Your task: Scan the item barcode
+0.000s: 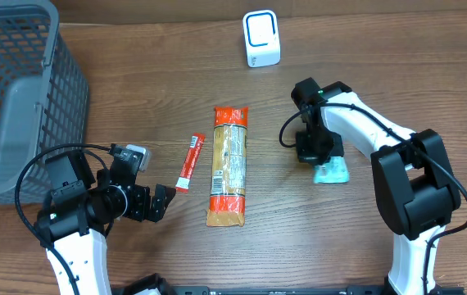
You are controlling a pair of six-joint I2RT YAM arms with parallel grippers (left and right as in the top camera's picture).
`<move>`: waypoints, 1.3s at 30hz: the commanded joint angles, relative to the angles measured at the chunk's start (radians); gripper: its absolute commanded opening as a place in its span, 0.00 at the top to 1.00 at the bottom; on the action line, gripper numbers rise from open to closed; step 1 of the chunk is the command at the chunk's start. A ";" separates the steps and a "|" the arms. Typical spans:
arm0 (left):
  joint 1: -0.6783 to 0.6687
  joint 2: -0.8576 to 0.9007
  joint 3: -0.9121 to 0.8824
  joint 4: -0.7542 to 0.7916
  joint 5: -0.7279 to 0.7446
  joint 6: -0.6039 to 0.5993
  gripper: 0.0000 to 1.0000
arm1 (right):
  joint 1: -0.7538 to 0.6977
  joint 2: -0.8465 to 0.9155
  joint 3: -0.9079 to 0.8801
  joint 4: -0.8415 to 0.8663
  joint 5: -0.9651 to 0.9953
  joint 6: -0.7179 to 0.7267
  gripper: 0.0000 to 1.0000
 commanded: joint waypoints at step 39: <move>0.008 0.003 0.014 0.001 0.001 0.019 0.00 | 0.003 -0.010 -0.004 0.126 -0.285 0.127 0.05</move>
